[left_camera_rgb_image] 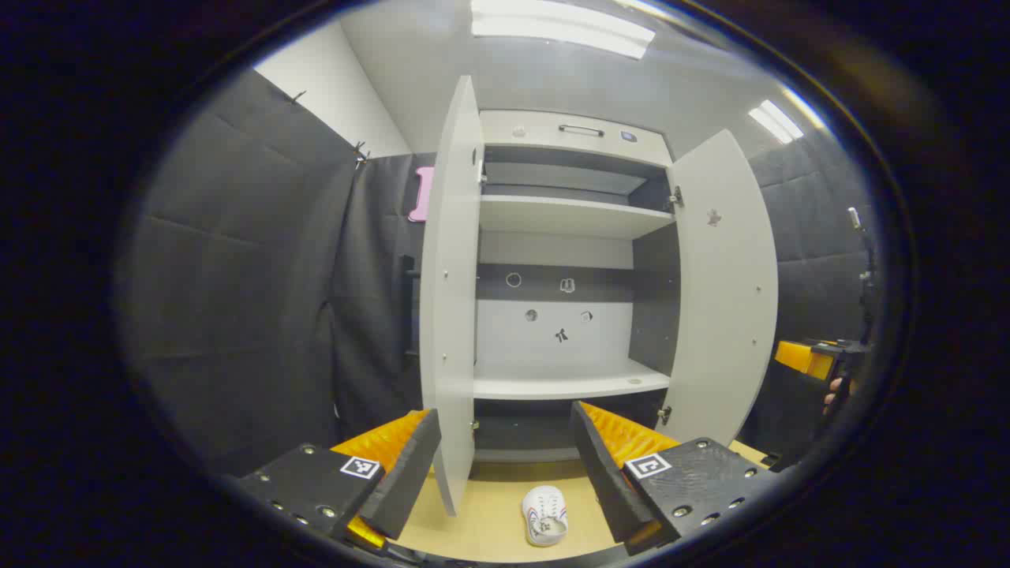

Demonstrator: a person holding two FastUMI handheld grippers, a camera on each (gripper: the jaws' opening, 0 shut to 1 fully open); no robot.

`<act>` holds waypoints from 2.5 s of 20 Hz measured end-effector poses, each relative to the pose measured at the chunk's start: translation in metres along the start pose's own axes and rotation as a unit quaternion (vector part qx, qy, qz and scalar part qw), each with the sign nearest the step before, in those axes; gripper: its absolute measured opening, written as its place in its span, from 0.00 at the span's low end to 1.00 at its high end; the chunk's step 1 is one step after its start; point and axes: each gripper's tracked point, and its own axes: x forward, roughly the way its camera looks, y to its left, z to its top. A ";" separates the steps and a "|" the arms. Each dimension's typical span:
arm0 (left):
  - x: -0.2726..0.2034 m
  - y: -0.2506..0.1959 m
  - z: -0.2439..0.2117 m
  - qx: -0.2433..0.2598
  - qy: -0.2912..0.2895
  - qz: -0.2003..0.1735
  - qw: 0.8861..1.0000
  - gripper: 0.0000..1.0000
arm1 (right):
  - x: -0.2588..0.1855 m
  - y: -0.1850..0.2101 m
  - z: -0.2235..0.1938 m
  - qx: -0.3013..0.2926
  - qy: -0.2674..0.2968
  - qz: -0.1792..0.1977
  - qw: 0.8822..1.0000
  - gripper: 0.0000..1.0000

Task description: Grab one shoe with the right hand and put it into the shoe cabinet, grab the other shoe with the left hand and put it into the shoe cabinet; then close the right door with the right hand and the left door with the left hand.

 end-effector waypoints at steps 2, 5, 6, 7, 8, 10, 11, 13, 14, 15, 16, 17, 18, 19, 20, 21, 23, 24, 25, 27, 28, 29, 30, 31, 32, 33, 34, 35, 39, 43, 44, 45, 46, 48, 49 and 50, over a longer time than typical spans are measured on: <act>0.003 -0.007 -0.005 -0.006 0.001 -0.011 1.000 0.94 | 0.000 0.005 -0.008 0.001 0.012 0.002 1.000 0.96; 0.008 -0.011 -0.018 -0.005 0.013 -0.022 1.000 0.95 | 0.000 0.011 -0.019 0.000 0.027 0.005 1.000 0.96; 0.008 -0.011 -0.023 -0.003 0.018 -0.024 1.000 0.96 | -0.002 0.012 -0.024 0.001 0.033 0.005 0.999 0.96; 0.009 -0.011 -0.026 -0.001 0.022 -0.025 0.999 0.94 | -0.002 0.013 -0.026 0.002 0.038 0.006 0.999 0.96; 0.009 -0.011 -0.031 0.001 0.025 -0.027 0.999 0.94 | -0.003 0.014 -0.028 0.003 0.041 0.007 0.999 0.97; 0.010 -0.013 -0.037 0.002 0.032 -0.031 0.999 0.94 | -0.003 0.014 -0.033 0.004 0.048 0.007 0.999 0.92; 0.009 -0.014 -0.039 0.001 0.034 -0.033 0.999 0.94 | -0.002 0.015 -0.034 0.004 0.051 0.006 0.999 0.92; 0.008 -0.015 -0.041 0.000 0.036 -0.034 0.999 0.94 | 0.000 0.013 -0.034 0.008 0.050 0.002 0.999 0.97; 0.008 -0.013 -0.043 0.002 0.036 -0.032 0.999 0.94 | 0.000 0.015 -0.033 0.011 0.049 0.003 0.999 0.97; 0.008 -0.012 -0.045 0.003 0.037 -0.031 0.999 0.94 | 0.001 0.016 -0.033 0.013 0.050 0.004 0.999 0.96; 0.009 -0.012 -0.047 0.004 0.040 -0.031 0.999 0.94 | 0.001 0.018 -0.035 0.014 0.052 0.007 0.999 0.97; 0.010 -0.011 -0.048 0.004 0.042 -0.032 0.999 0.94 | 0.003 0.022 -0.036 0.014 0.056 0.010 0.998 0.96; 0.008 -0.011 -0.049 0.004 0.042 -0.032 0.999 0.94 | 0.004 0.025 -0.039 0.014 0.062 0.014 0.998 0.96; 0.008 -0.011 -0.049 0.004 0.041 -0.034 0.999 0.94 | 0.004 0.029 -0.042 0.016 0.070 0.018 0.997 0.96; 0.009 -0.010 -0.051 0.003 0.041 -0.035 0.999 0.94 | 0.006 0.033 -0.045 0.016 0.079 0.020 0.997 0.96; 0.009 -0.009 -0.052 0.003 0.042 -0.035 0.998 0.94 | 0.008 0.036 -0.047 0.016 0.085 0.022 0.996 0.97; 0.009 -0.007 -0.056 -0.001 0.045 -0.035 0.998 0.94 | 0.013 0.045 -0.048 0.022 0.094 0.031 0.995 0.97; 0.008 -0.006 -0.058 -0.007 0.047 -0.036 0.998 0.96 | 0.016 0.050 -0.049 0.024 0.098 0.037 0.994 0.92; 0.008 -0.006 -0.058 -0.016 0.048 -0.039 0.998 0.94 | 0.019 0.055 -0.051 0.022 0.103 0.041 0.994 0.92; 0.007 -0.002 -0.059 -0.023 0.048 -0.038 0.998 0.94 | 0.028 0.063 -0.056 0.015 0.121 0.046 0.991 0.92; 0.007 0.000 -0.061 -0.022 0.049 -0.037 0.998 0.96 | 0.033 0.070 -0.058 0.014 0.128 0.054 0.990 0.97; 0.006 0.002 -0.061 -0.019 0.050 -0.037 0.998 0.97 | 0.036 0.076 -0.062 0.014 0.135 0.062 0.989 0.97; 0.005 0.003 -0.063 -0.016 0.052 -0.036 0.998 0.97 | 0.041 0.082 -0.067 0.013 0.145 0.070 0.987 0.92; 0.003 0.004 -0.065 -0.015 0.053 -0.037 0.998 0.94 | 0.045 0.087 -0.074 0.013 0.156 0.077 0.985 0.97; 0.001 0.004 -0.068 -0.014 0.055 -0.038 0.998 0.96 | 0.049 0.090 -0.082 0.014 0.170 0.083 0.982 0.97; -0.001 0.004 -0.071 -0.013 0.059 -0.040 0.997 0.96 | 0.052 0.095 -0.092 0.015 0.184 0.090 0.979 0.97; -0.003 0.005 -0.075 -0.011 0.063 -0.040 0.997 0.94 | 0.056 0.098 -0.104 0.018 0.197 0.093 0.976 0.97; -0.006 0.007 -0.077 -0.010 0.068 -0.039 0.997 0.94 | 0.060 0.100 -0.117 0.018 0.211 0.093 0.973 0.97; -0.018 0.017 -0.088 -0.015 0.086 -0.027 0.996 0.94 | 0.065 0.106 -0.169 0.013 0.274 0.094 0.957 0.97; -0.023 0.020 -0.104 -0.013 0.108 -0.026 0.994 0.94 | 0.063 0.115 -0.216 0.015 0.331 0.105 0.938 0.98; -0.022 0.021 -0.107 -0.007 0.112 -0.025 0.993 0.96 | 0.064 0.116 -0.224 0.021 0.340 0.106 0.934 0.97; -0.022 0.019 -0.110 -0.006 0.116 -0.025 0.993 0.96 | 0.065 0.116 -0.233 0.022 0.347 0.108 0.931 0.98; -0.019 0.017 -0.114 -0.011 0.121 -0.026 0.992 0.96 | 0.068 0.117 -0.242 0.018 0.352 0.111 0.929 0.98; -0.014 0.010 -0.122 -0.024 0.134 -0.028 0.990 0.97 | 0.080 0.120 -0.262 -0.001 0.358 0.117 0.926 0.96; -0.012 0.007 -0.124 -0.029 0.139 -0.029 0.989 0.96 | 0.084 0.122 -0.275 -0.007 0.365 0.119 0.923 0.96; -0.009 0.004 -0.126 -0.029 0.144 -0.030 0.989 0.96 | 0.088 0.123 -0.288 -0.008 0.376 0.118 0.919 0.96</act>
